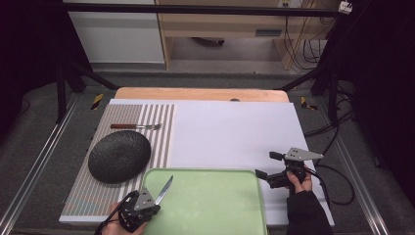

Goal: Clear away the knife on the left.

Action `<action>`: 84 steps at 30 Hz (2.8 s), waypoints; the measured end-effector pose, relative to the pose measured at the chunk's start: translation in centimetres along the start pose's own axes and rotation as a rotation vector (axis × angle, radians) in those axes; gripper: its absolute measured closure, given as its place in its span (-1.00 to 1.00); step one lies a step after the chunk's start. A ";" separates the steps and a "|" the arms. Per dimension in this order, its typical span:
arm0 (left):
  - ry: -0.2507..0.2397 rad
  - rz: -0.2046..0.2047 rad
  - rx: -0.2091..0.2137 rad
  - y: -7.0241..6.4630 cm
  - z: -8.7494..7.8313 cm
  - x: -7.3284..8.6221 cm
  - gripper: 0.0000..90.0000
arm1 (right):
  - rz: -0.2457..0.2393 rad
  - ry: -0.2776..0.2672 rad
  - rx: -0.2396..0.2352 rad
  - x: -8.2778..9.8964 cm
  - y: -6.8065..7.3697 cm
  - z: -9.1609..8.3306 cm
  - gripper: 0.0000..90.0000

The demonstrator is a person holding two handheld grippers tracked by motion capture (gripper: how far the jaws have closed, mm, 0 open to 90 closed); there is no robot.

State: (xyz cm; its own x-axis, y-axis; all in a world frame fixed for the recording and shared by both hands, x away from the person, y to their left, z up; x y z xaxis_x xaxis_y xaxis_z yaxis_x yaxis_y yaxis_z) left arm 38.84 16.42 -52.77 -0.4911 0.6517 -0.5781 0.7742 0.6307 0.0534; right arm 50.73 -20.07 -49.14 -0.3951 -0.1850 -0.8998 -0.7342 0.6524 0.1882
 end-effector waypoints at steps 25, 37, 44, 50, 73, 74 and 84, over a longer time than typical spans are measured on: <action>0.001 -0.034 -0.027 1.0 -0.7 1.0 0.99 | 0.000 0.000 0.000 0.0 0.0 0.0 -0.99; 0.000 -0.051 -0.035 1.2 -1.0 1.4 0.99 | 0.001 -0.001 -0.002 0.0 0.0 0.0 -0.99; -0.042 -0.040 -0.021 1.1 -1.3 0.9 0.93 | 0.001 -0.002 -0.002 0.0 0.0 0.1 -0.99; -0.128 -0.050 0.009 1.3 -1.9 0.0 0.59 | 0.002 -0.004 -0.002 0.0 0.0 0.0 -0.99; -0.271 -0.063 0.009 4.7 -2.8 -1.7 -0.67 | 0.004 -0.003 0.002 0.0 0.0 0.1 -0.99; -0.266 -0.061 0.002 4.9 -2.9 -1.6 -0.72 | 0.005 -0.001 0.004 0.0 -0.1 0.1 -0.99; -0.246 -0.039 -0.032 6.7 -3.4 -2.1 -0.91 | 0.007 0.000 0.002 0.0 0.0 0.1 -0.99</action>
State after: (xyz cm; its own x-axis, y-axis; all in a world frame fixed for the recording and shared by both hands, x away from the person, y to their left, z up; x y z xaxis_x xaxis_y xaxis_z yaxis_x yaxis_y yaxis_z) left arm 43.68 20.68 -48.38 -0.4055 0.5068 -0.7607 0.7417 0.6689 0.0503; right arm 50.80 -19.97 -49.23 -0.4001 -0.1808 -0.8984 -0.7304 0.6551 0.1935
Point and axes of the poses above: each handheld gripper's, and its own axes: z roughly forward along the jaws, x roughly out of its underside, y roughly to its left, the point moved 9 cm from there along z, roughly forward along the jaws
